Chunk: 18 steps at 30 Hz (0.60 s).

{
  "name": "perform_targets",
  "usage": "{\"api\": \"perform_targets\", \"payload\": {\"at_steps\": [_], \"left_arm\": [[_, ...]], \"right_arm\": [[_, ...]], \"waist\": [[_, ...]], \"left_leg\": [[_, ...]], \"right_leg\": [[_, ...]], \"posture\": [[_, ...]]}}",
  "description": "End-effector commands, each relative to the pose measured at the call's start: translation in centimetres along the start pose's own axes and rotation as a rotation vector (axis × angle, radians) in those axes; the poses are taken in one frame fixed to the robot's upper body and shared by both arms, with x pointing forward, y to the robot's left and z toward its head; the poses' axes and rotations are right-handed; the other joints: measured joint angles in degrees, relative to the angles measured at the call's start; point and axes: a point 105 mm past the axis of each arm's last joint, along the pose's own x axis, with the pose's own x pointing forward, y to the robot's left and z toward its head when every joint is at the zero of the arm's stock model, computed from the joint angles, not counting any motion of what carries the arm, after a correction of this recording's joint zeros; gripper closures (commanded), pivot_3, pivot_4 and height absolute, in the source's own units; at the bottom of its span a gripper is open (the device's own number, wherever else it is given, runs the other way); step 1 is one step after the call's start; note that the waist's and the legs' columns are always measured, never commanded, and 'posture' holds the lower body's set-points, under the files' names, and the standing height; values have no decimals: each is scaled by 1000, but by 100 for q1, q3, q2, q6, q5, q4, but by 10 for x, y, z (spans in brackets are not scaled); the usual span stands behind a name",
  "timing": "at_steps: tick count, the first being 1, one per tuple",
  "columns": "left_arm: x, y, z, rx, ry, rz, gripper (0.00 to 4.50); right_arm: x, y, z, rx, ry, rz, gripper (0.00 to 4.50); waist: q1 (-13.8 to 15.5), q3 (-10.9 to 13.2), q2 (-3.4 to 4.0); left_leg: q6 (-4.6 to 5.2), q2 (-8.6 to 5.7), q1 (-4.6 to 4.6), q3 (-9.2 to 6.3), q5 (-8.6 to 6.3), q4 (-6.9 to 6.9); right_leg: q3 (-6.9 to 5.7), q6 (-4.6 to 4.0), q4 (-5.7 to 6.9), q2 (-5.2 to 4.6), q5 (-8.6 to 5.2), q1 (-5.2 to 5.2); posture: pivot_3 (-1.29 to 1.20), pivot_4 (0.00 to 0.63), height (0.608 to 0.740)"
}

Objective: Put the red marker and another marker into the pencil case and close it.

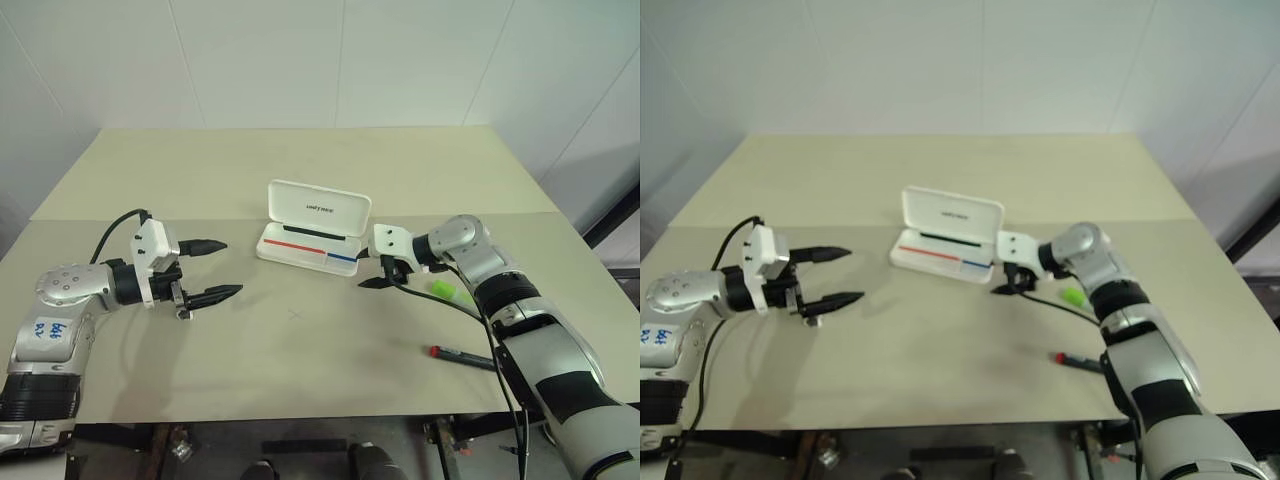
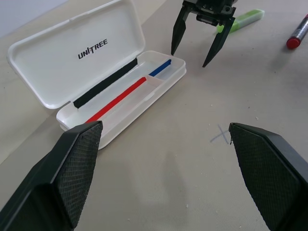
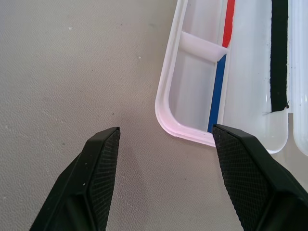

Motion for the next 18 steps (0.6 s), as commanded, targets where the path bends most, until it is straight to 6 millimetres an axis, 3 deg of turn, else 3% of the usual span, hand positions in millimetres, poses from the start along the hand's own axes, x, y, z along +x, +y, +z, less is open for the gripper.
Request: {"api": "perform_targets", "payload": {"at_steps": [1, 11, 18], "left_arm": [[-2, 1, 11, 35, -37, 15, 0], [-1, 1, 12, 34, -44, 22, 0], [-1, 1, 13, 35, -45, 24, 0]], "right_arm": [[-2, -6, 24, -59, -39, 3, 1317], [14, -1, 28, -38, -24, 28, 1317], [24, 0, 18, 3, 26, 27, 1317]], "waist": [[-3, 0, 0], [-4, 0, 0], [-23, 0, 0]], "left_leg": [[0, 0, 0, 0, 0, 0], [-1, 0, 0, -1, 0, 1], [-1, 0, 1, -1, 0, 2]], "right_leg": [[0, 0, 1, 0, 0, 0], [0, 0, 1, -1, 0, 0], [0, 0, 3, 0, 0, 1]], "posture": [[0, 150, 740], [0, 150, 740], [0, 150, 740]]}}
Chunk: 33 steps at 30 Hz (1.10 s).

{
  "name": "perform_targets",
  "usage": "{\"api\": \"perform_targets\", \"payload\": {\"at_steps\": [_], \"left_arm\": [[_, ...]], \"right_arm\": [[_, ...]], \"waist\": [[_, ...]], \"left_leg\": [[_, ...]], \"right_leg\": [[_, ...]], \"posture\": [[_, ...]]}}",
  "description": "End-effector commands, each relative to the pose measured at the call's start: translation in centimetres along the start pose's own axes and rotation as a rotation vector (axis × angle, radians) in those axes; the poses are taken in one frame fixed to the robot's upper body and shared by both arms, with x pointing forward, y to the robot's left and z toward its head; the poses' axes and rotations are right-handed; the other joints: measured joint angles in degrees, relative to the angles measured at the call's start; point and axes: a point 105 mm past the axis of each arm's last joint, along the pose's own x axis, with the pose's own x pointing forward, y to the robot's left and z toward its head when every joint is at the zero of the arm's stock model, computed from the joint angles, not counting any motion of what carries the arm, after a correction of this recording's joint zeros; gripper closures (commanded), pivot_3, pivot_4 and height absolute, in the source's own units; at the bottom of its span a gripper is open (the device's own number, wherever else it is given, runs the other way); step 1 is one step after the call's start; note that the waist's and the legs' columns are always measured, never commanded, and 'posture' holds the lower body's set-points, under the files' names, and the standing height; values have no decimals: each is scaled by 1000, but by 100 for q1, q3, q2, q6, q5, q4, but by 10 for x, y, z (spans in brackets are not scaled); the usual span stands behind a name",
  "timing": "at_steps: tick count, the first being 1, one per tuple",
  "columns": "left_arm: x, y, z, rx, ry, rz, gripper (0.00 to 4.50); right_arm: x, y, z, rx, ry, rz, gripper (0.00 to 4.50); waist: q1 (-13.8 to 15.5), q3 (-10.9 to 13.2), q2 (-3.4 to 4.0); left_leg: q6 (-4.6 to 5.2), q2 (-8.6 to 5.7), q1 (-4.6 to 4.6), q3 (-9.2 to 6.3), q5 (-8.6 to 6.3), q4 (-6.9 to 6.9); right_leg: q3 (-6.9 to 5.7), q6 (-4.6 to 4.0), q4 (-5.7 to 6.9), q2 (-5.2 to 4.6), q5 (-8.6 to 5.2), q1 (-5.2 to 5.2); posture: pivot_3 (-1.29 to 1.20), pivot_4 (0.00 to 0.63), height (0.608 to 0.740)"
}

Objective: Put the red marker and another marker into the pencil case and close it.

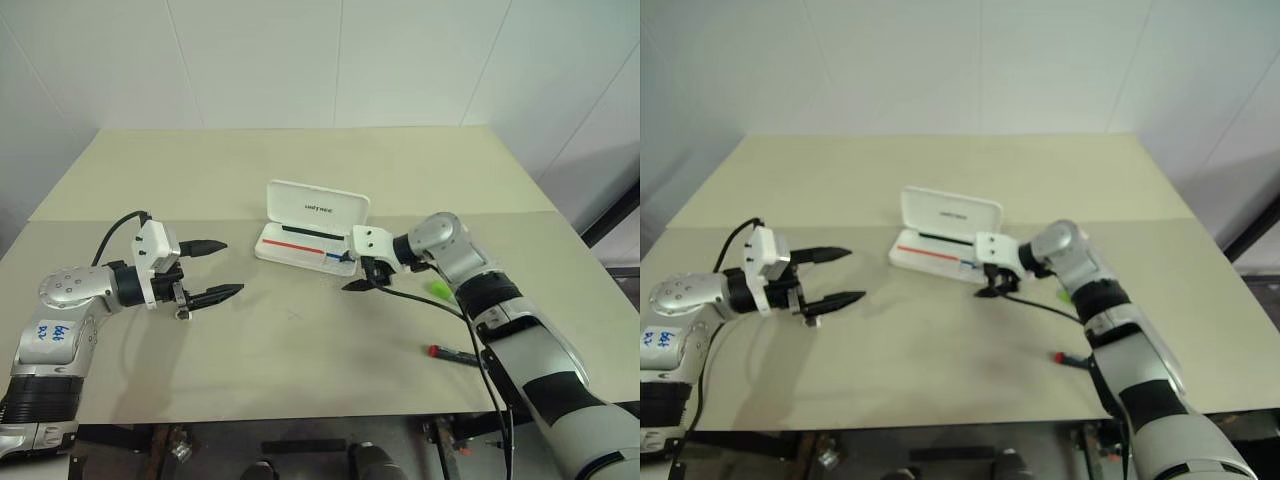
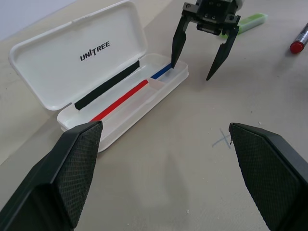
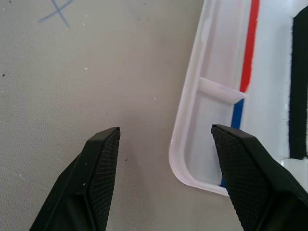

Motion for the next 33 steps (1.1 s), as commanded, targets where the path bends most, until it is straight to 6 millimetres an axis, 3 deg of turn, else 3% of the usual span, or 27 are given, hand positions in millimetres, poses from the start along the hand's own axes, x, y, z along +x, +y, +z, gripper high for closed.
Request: {"api": "perform_targets", "payload": {"at_steps": [1, 8, 11, 19, 27, 33], "left_arm": [[-3, 1, 12, 37, -32, 9, 0], [0, 1, 14, 41, -41, 7, 0], [1, 2, 15, 45, -44, 7, 0], [0, 3, 17, 53, -52, 17, 0], [0, 4, 17, 54, -56, 20, 0], [3, 4, 18, 55, -61, 0, 0]], "right_arm": [[-2, -9, 2, -4, 20, -34, 1317], [8, -15, 4, 4, 69, -40, 1317], [11, -17, 2, -25, 127, -34, 1924], [15, -17, 7, -136, 210, 12, 4468], [15, -22, 20, -156, 181, 8, 4468], [2, -21, 26, -110, 124, 42, 4468]], "waist": [[-2, 0, 0], [-78, 0, 0], [-113, 0, 0], [-112, -2, -2], [-129, -2, -3], [-120, -1, -2]], "left_leg": [[0, 0, 0, 0, 0, 0], [-2, 0, 4, -1, 1, 2], [-3, 0, 7, -1, 2, 2], [-6, -4, 16, -6, 9, 11], [-6, -4, 19, -11, 13, 13], [-7, -4, 16, -13, 13, 10]], "right_leg": [[0, 0, 0, 0, 0, 0], [0, 0, 8, 0, 0, 1], [0, 0, 12, 0, 1, 2], [1, -1, 35, 1, 1, 5], [0, -4, 47, 4, 4, 4], [-1, -5, 44, 3, 3, 2]], "posture": [[0, 150, 740], [0, 150, 740], [0, 150, 740], [0, 150, 740], [0, 150, 740], [0, 150, 740]]}}
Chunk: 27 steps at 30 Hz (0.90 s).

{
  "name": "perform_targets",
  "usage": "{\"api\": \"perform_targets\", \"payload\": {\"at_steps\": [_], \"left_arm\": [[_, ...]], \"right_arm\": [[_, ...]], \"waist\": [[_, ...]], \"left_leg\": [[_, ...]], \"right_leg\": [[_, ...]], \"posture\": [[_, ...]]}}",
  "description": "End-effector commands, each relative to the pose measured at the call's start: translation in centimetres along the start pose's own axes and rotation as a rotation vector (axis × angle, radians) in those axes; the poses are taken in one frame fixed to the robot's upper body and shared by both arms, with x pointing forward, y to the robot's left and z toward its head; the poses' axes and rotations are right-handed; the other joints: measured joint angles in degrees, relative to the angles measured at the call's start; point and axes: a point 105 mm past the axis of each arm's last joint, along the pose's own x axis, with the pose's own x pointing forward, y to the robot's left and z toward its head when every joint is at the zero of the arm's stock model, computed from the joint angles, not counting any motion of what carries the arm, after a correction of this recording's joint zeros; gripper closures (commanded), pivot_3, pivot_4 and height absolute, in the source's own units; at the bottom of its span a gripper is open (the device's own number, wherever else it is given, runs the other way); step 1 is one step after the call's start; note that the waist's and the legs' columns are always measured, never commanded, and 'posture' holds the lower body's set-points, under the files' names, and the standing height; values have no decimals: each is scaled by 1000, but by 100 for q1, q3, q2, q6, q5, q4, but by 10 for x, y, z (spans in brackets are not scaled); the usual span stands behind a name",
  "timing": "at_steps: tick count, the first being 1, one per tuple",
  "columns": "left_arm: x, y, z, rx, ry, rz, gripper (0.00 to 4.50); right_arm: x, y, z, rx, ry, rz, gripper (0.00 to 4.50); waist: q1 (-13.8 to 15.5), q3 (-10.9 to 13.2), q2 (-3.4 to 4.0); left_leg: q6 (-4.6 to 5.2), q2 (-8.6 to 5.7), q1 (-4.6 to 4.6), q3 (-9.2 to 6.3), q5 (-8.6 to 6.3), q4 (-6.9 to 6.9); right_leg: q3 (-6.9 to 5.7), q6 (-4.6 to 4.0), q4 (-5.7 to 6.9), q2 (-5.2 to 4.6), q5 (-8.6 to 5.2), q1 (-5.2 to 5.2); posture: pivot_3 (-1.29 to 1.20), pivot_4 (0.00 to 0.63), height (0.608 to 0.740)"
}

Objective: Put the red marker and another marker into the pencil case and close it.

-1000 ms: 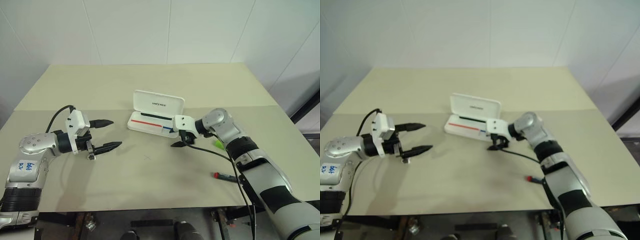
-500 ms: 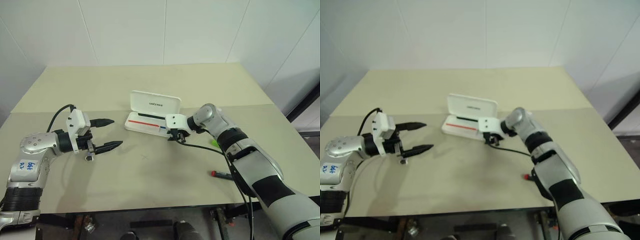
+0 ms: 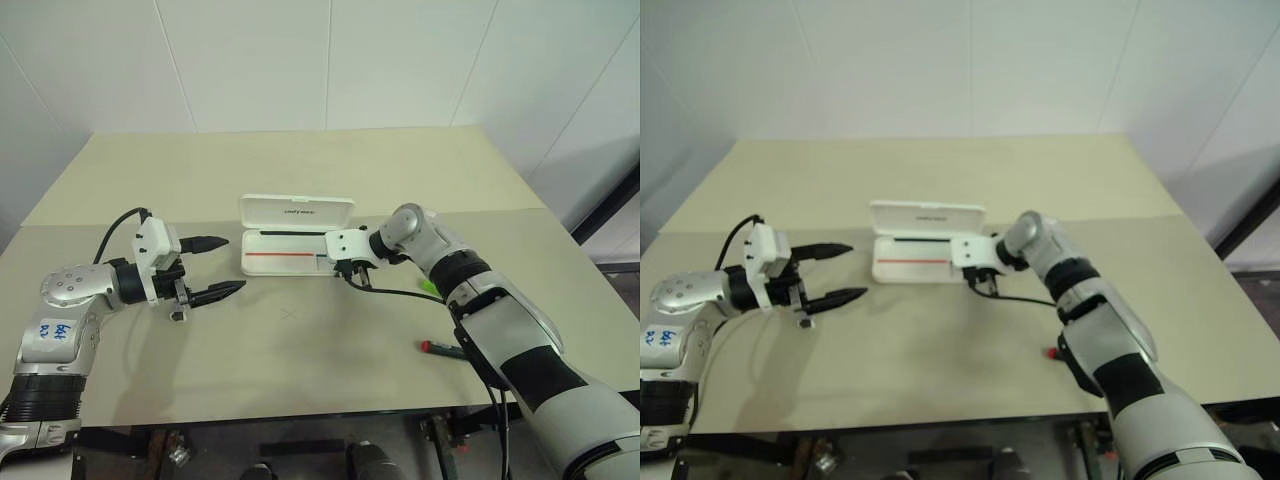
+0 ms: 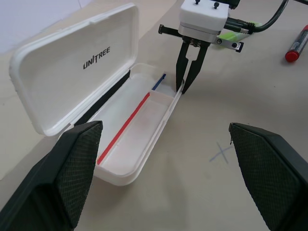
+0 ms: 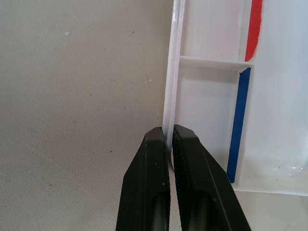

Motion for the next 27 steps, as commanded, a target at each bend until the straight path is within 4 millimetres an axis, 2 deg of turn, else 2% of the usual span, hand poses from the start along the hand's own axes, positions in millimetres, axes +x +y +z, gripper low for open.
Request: {"api": "perform_targets", "payload": {"at_steps": [1, 4, 10, 18, 27], "left_arm": [[0, 3, 13, 41, -38, -7, 0], [1, 3, 13, 40, -37, -21, 0], [7, 0, 12, 33, -43, -51, 0], [13, -2, 5, 13, -45, -77, 0], [25, -2, 4, 11, -69, -109, 0]], "right_arm": [[-20, -7, 11, 12, -64, 0, 4468], [-28, -1, 9, 24, -80, 38, 4468], [-45, 28, 2, 55, -88, 91, 4468], [-64, 77, -12, 145, -52, 92, 4468], [-67, 109, -7, 201, -29, 87, 4468]], "waist": [[3, 1, 2], [9, 1, 2], [60, 1, 2], [123, 2, 2], [208, 1, 2]], "left_leg": [[0, 0, -3, 0, 0, -2], [-3, 1, -7, -2, -2, -6], [-6, 1, -18, -11, -4, -9], [-6, 1, -20, -12, -4, -7], [-6, 1, -22, -10, -4, 0]], "right_leg": [[-1, 0, -1, 0, 0, -2], [-3, 0, -7, -1, -1, -5], [-13, 0, -23, -2, -3, -5], [-15, 0, -28, -2, -4, -4], [-16, 1, -39, -3, -3, 1]], "posture": [[0, 150, 740], [0, 150, 740], [0, 150, 740], [0, 150, 740], [0, 150, 740]]}}
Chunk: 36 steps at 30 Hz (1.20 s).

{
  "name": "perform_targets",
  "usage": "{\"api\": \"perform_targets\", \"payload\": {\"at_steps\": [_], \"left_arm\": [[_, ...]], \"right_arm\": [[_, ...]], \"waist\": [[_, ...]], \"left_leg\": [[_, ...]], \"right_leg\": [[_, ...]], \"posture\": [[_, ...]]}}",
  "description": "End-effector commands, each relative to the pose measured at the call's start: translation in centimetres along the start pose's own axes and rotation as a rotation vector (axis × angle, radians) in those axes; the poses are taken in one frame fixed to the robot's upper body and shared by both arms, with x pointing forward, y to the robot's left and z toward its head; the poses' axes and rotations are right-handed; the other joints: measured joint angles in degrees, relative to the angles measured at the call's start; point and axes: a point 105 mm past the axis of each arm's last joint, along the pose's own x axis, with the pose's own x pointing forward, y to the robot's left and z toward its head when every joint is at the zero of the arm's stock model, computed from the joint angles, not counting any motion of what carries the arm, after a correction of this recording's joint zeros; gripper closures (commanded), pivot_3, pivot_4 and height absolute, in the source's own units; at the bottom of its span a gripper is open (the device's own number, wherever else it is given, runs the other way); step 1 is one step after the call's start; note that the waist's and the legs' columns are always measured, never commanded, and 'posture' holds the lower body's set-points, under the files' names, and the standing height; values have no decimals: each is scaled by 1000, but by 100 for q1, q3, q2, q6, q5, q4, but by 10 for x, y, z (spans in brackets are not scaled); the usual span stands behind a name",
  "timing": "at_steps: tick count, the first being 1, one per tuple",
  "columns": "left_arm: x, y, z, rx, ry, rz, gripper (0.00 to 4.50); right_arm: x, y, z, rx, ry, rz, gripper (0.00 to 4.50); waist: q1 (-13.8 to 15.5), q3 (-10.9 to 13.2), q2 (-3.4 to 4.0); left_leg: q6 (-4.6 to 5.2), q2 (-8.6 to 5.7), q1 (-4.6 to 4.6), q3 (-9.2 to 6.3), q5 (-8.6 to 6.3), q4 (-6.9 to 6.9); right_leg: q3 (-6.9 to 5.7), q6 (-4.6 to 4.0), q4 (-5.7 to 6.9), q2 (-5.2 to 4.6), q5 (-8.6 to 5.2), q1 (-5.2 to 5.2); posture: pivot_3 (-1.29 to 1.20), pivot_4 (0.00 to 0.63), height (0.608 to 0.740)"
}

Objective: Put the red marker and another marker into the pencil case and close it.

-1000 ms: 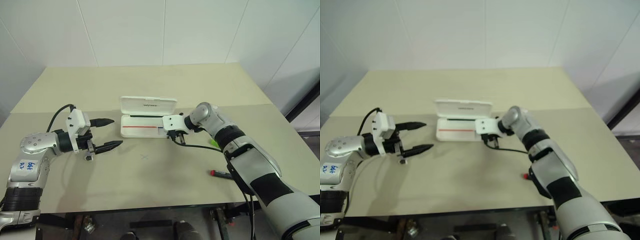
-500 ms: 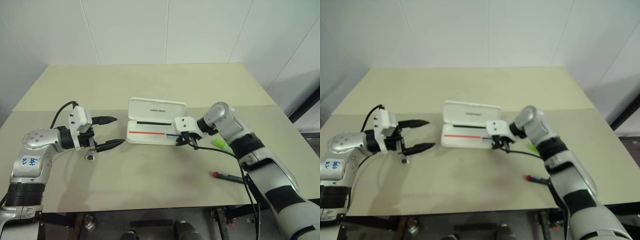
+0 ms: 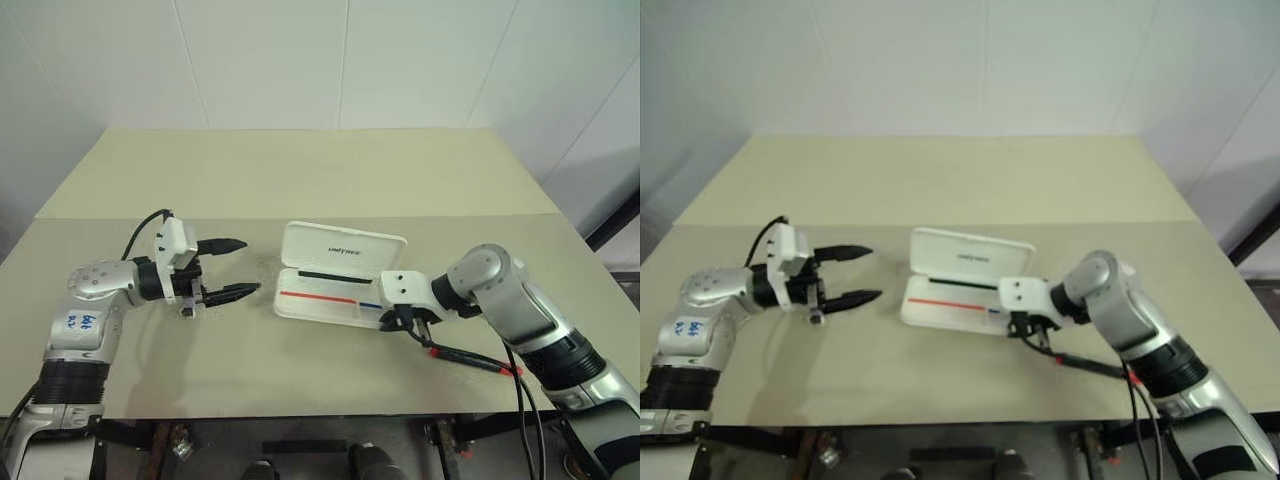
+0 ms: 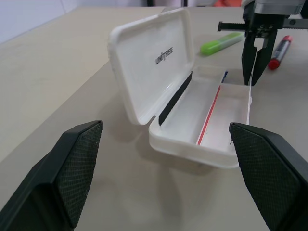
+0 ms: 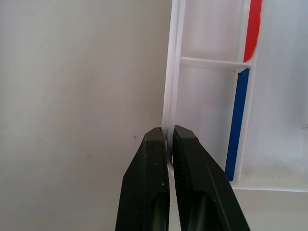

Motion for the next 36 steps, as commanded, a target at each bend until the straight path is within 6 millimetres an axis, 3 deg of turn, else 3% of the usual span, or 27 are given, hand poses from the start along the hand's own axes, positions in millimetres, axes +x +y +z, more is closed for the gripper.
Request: {"api": "perform_targets", "payload": {"at_steps": [1, 9, 15, 22, 33, 36], "left_arm": [[1, 4, 7, 40, -12, 0, 0], [2, 4, 8, 43, -13, -6, 0], [-1, 1, 8, 42, -9, -2, 0], [-4, 1, 7, 40, -6, 7, 0], [-4, 1, 9, 43, -8, 6, 0], [-4, 1, 9, 42, -7, 4, 0]], "right_arm": [[-7, 4, 6, -10, -15, -31, 4468], [6, 18, -7, -41, 49, 0, 4468], [7, 9, -24, -67, 116, -17, 4468], [9, 2, -23, -74, 118, -19, 4468], [10, 1, -5, -60, 49, -24, 893], [9, 2, 0, -50, 29, -20, 893]], "waist": [[-6, 0, 0], [3, 0, 0], [1, -4, -6], [2, -9, -14], [23, -9, -15], [22, -9, -15]], "left_leg": [[0, 0, 0, 1, 0, 0], [1, 0, -2, 0, -1, -3], [2, 0, 4, 0, -1, -1], [7, 0, 13, 1, 6, 8], [9, 0, 8, -1, 12, -1], [3, 2, 6, -5, 4, -6]], "right_leg": [[1, 0, -2, 0, 0, 0], [-1, 0, -8, -1, 0, 0], [-2, 0, -9, -1, 0, 10], [-2, -1, -13, -1, 2, 24], [-2, -4, -16, -1, 5, 18], [-7, -4, -15, -2, 4, 14]], "posture": [[0, 150, 740], [0, 150, 740], [0, 150, 740], [0, 150, 740], [0, 150, 740], [0, 150, 740]]}}
